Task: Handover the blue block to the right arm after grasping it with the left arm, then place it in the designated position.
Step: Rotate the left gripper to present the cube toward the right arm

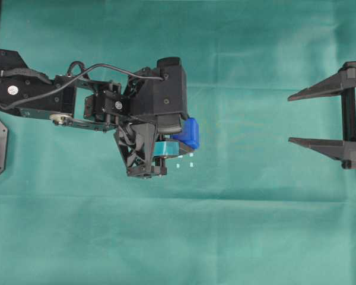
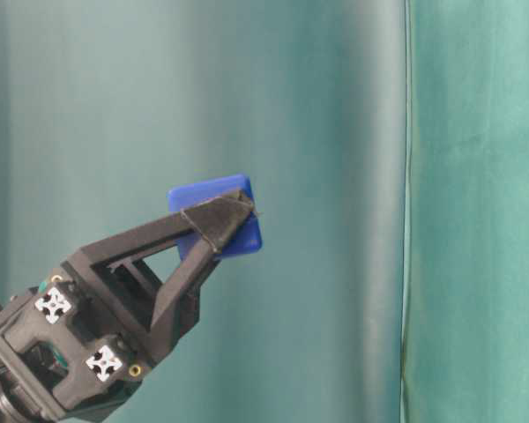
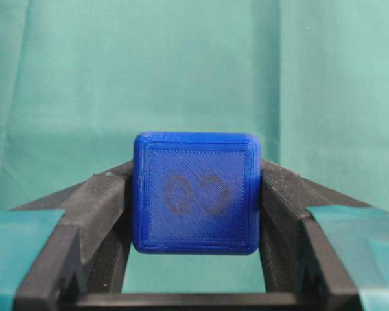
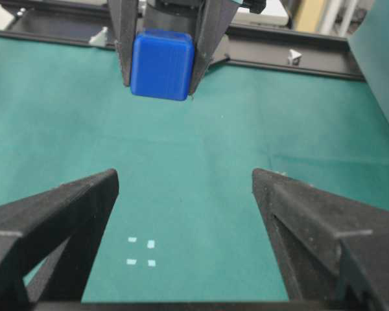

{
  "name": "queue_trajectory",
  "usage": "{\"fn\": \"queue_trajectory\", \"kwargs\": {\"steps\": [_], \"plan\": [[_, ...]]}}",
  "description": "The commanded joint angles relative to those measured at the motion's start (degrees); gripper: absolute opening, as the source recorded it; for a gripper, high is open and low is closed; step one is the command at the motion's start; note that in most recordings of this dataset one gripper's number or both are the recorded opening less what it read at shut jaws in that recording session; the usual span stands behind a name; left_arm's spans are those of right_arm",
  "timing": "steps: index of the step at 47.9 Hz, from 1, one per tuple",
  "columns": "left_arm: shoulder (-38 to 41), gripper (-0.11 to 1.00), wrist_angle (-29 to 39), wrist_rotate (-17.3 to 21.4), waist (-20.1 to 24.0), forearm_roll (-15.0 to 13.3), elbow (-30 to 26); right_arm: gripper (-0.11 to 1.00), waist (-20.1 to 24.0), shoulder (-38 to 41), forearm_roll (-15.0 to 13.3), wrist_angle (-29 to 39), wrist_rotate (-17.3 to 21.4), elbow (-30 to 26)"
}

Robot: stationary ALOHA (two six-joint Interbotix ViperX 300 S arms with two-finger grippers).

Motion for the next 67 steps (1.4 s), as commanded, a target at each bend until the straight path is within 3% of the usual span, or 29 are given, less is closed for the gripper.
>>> {"fn": "queue_trajectory", "kwargs": {"steps": [1, 46, 58, 67], "plan": [[-1.7, 0.46, -0.3, 0.1, -0.2, 0.2, -1.5, 0.95, -0.1, 0.3, -0.1, -0.3, -0.1, -1.4], [-4.1, 0.46, -1.5, 0.1, -0.2, 0.2, -0.6, 0.95, -0.1, 0.3, -0.1, -0.2, -0.1, -1.4], [-7.1, 0.46, -6.9, 0.2, -0.2, 0.2, 2.0, 0.95, -0.1, 0.3, -0.1, -0.2, -0.1, -1.5], [-10.0, 0.46, -15.6, 0.4, -0.2, 0.2, 5.6, 0.95, -0.1, 0.4, -0.2, -0.2, -0.1, -1.5]]}}
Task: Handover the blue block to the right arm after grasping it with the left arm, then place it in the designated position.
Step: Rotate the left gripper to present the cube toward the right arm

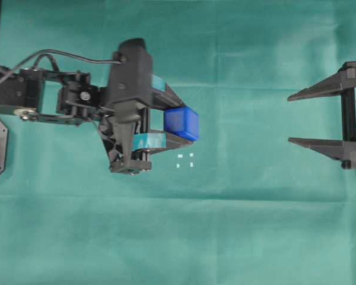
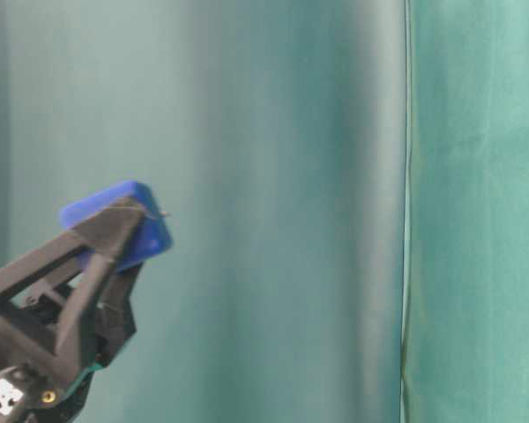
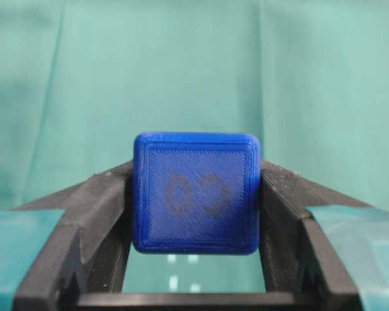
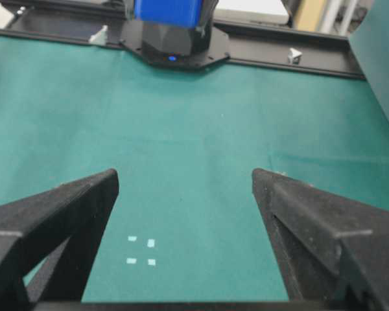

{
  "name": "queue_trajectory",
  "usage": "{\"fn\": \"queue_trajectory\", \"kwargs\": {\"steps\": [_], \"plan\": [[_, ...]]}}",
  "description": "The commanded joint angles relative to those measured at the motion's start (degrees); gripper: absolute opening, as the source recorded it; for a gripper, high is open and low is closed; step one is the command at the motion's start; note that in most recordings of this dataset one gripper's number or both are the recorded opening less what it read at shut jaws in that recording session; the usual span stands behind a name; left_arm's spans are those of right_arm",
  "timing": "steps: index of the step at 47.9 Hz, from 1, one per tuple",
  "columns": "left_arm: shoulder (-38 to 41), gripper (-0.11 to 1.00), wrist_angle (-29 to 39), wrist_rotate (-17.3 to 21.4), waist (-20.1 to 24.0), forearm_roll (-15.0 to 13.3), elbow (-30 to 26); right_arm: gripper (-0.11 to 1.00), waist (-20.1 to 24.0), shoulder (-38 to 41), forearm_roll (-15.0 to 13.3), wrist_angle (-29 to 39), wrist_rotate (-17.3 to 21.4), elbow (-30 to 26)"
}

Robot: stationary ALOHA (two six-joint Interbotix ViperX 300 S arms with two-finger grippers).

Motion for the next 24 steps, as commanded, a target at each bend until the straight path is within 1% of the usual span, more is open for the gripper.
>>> {"fn": "queue_trajectory", "kwargs": {"steps": [1, 8, 18, 24], "plan": [[-3.0, 0.47, -4.9, 0.1, -0.2, 0.2, 0.9, 0.95, -0.2, 0.3, -0.1, -0.3, -0.1, -1.5], [-5.2, 0.46, -10.6, 0.6, -0.1, 0.2, 3.6, 0.95, -0.2, 0.3, -0.4, -0.3, -0.1, -1.6], [-7.2, 0.46, -18.2, 2.4, -0.2, 0.2, 6.3, 0.95, -0.2, 0.3, -0.4, -0.4, -0.1, -1.8], [-7.4, 0.46, -21.1, 3.3, -0.2, 0.2, 7.2, 0.95, -0.2, 0.4, -0.4, -0.3, -0.1, -1.8]]}}
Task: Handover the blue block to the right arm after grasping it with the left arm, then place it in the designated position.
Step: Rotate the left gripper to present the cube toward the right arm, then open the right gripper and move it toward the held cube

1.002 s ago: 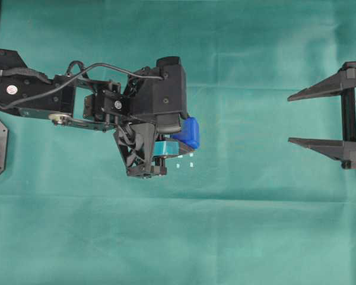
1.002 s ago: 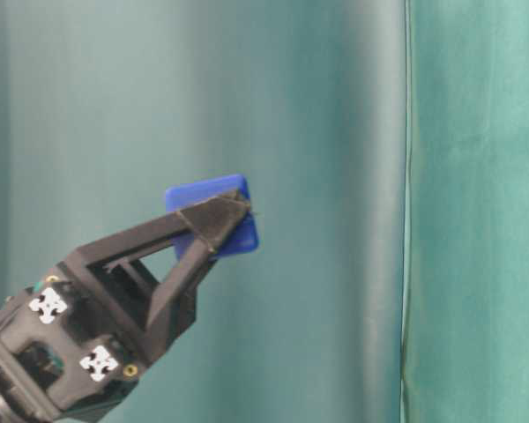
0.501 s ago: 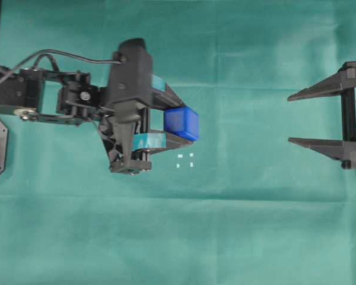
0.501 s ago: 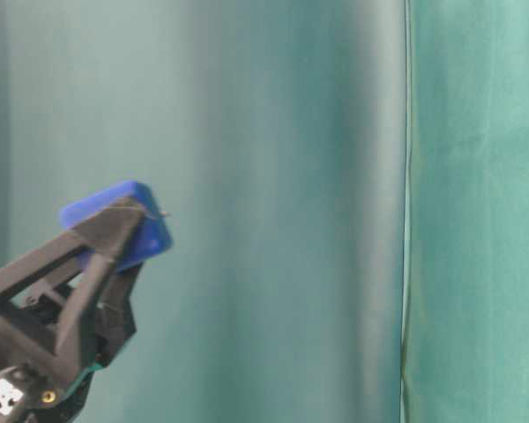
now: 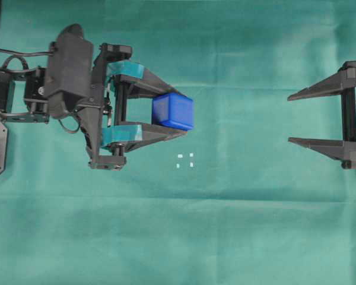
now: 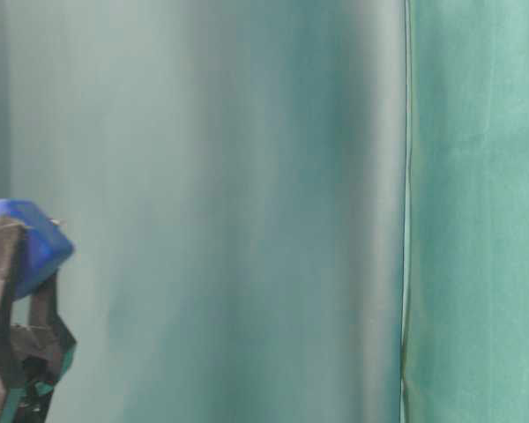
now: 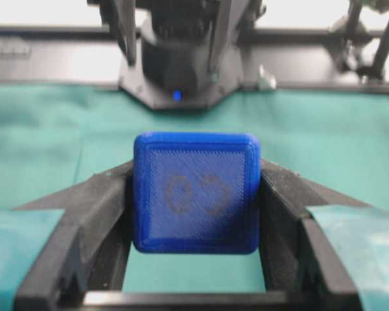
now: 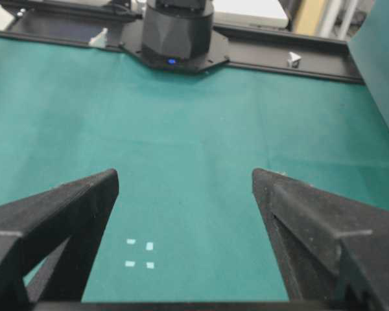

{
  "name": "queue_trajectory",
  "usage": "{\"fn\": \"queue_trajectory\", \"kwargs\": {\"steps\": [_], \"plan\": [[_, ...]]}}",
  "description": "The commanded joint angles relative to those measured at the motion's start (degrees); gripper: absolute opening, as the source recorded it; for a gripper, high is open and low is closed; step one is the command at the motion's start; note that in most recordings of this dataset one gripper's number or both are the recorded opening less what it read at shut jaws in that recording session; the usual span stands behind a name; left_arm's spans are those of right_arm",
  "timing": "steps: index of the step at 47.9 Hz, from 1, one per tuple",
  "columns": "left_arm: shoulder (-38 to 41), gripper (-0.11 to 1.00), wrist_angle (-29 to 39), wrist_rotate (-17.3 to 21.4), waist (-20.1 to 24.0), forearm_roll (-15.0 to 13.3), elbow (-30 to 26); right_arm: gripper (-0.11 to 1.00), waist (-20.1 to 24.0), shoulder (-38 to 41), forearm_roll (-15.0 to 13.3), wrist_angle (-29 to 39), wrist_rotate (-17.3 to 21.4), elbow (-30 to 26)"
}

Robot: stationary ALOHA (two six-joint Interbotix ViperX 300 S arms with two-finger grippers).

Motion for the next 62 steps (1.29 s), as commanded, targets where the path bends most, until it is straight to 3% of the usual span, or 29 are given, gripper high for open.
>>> {"fn": "queue_trajectory", "kwargs": {"steps": [1, 38, 54, 62], "plan": [[-1.1, 0.46, -2.3, 0.4, -0.2, 0.1, -0.1, 0.95, -0.2, 0.3, -0.1, -0.4, -0.1, -1.5], [-1.1, 0.46, -2.5, 0.4, -0.2, -0.2, 0.2, 0.95, -0.2, 0.3, -0.7, -0.5, -0.2, -1.5], [-1.1, 0.46, -2.4, 0.4, -0.2, -0.2, 0.2, 0.95, -0.2, 0.2, -3.9, 0.4, -1.0, -3.8], [-1.1, 0.46, -2.3, 0.4, -0.1, -0.3, 0.2, 0.95, -0.2, 0.1, -6.4, 4.0, -2.6, -6.4]]}}
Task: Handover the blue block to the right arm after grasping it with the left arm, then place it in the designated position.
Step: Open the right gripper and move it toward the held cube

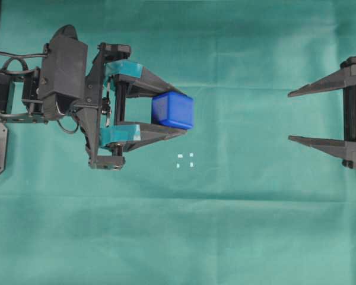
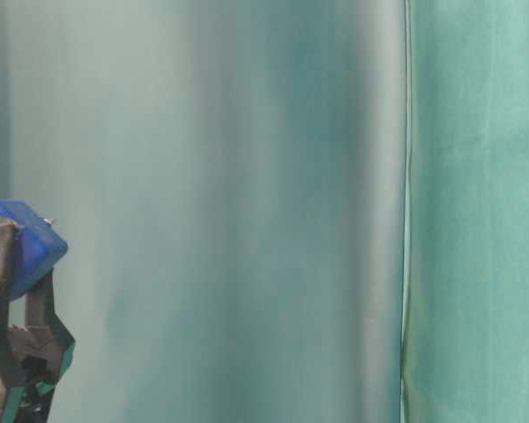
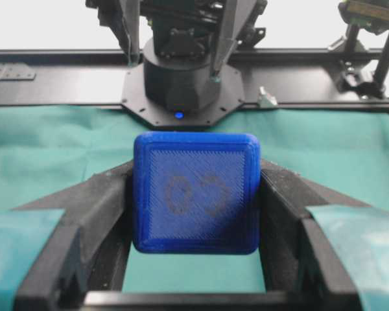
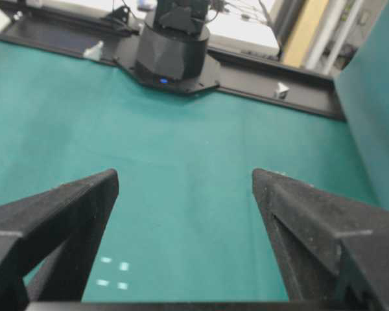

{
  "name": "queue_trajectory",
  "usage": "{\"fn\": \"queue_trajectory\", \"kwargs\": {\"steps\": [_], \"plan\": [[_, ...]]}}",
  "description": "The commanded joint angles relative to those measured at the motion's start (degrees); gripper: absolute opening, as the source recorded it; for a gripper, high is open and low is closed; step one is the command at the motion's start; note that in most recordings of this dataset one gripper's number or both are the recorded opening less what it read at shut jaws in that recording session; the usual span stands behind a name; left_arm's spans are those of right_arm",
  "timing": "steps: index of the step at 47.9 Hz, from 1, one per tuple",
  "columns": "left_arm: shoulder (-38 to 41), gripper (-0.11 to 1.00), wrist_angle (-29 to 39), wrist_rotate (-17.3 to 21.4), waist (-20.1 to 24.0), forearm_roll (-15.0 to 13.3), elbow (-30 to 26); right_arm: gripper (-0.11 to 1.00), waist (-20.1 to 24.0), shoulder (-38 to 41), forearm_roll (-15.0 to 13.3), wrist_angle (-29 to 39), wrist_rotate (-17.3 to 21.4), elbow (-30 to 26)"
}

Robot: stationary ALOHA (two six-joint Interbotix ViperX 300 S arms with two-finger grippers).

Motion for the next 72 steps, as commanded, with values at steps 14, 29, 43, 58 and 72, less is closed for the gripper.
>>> {"fn": "queue_trajectory", "kwargs": {"steps": [14, 29, 43, 58, 72], "plan": [[-1.1, 0.46, 0.0, -0.2, -0.2, -0.1, -0.6, 0.94, -0.1, 0.3, -9.4, 4.0, -5.7, -6.8], [-1.1, 0.46, 0.0, -0.3, -0.2, -0.1, -0.6, 0.94, 0.0, 0.3, -23.0, 1.4, -11.7, -7.6], [-1.1, 0.46, 0.0, -0.4, -0.2, -0.2, -0.6, 0.94, 0.4, 0.3, -36.0, -2.4, -16.1, -7.6], [-1.1, 0.46, 0.1, -0.4, -0.2, -0.2, -0.6, 0.94, 0.4, 0.7, -45.1, -2.3, -18.2, -7.6], [-1.1, 0.46, 0.3, -0.4, -0.2, -0.2, -0.6, 0.94, 0.4, 0.4, -45.3, -2.3, -18.2, -7.8]]}}
